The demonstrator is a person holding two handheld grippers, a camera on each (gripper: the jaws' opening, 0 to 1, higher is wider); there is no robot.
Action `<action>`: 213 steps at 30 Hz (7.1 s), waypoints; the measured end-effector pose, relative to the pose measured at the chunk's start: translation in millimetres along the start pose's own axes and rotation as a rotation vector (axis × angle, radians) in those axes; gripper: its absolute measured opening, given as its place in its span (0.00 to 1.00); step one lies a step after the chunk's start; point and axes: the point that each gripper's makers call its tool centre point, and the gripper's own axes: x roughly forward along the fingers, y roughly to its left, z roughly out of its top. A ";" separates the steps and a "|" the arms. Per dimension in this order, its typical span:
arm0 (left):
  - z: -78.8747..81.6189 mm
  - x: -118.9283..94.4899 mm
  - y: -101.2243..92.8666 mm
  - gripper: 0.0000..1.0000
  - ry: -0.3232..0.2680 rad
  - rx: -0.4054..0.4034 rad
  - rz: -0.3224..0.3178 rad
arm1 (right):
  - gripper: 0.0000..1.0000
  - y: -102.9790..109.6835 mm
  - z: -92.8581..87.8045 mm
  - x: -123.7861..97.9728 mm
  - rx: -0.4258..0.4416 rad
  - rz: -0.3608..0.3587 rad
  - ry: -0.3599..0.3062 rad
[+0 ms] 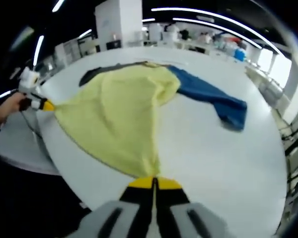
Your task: Fold the garment on the visible template until the final outline fits inside the template.
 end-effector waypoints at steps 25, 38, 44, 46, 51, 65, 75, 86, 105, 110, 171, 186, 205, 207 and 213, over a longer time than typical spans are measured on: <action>-0.8 14.5 -2.0 0.11 0.017 -0.072 0.000 | 0.01 -0.9 14.0 13.3 -0.021 0.079 0.076; -2.8 12.8 -3.3 0.00 0.049 -0.028 -0.004 | 0.00 -0.1 11.1 14.1 0.044 0.100 0.092; 1.4 3.3 -2.3 0.00 0.037 0.002 -0.017 | 0.00 -1.8 11.9 5.4 0.061 0.079 0.089; 3.0 1.0 -3.4 0.00 0.031 0.002 -0.024 | 0.00 -1.8 12.9 2.3 0.079 0.073 0.077; 4.6 -7.4 -1.6 0.00 0.012 -0.008 -0.027 | 0.00 4.5 16.3 -9.1 0.115 0.063 0.035; -0.6 -12.5 -7.4 0.00 0.057 0.054 -0.037 | 0.00 11.5 34.7 -34.3 0.088 -0.024 -0.048; -8.4 -9.4 -0.1 0.00 0.082 0.070 -0.023 | 0.00 25.5 12.4 -26.8 0.044 -0.030 0.021; -28.8 -5.5 -5.0 0.00 0.132 0.054 -0.039 | 0.00 18.6 -16.2 -8.9 0.093 -0.029 0.086; -35.4 -8.0 -10.0 0.01 0.154 0.046 -0.013 | 0.00 20.4 -25.2 -9.9 0.080 0.002 0.121; -34.0 -9.1 -10.0 0.06 0.121 -0.010 -0.031 | 0.00 19.3 -24.6 -10.7 0.066 0.007 0.122; 50.0 -25.9 -15.5 0.99 -0.195 0.154 0.003 | 0.43 -124.6 111.9 63.6 -0.033 0.038 -0.064; 57.3 -31.6 -18.5 0.90 -0.234 0.153 0.011 | 0.12 -138.5 96.6 65.2 -0.051 -0.063 0.018; 51.7 -29.4 -24.4 0.86 -0.213 0.185 -0.006 | 0.00 -147.2 99.3 70.1 0.041 -0.117 0.012; 52.6 -30.2 -23.0 0.86 -0.218 0.184 -0.004 | 0.00 -145.8 97.7 66.9 0.057 -0.118 0.019; 54.0 -33.2 -20.4 0.85 -0.223 0.188 0.002 | 0.00 -153.4 107.3 48.5 0.088 -0.116 -0.003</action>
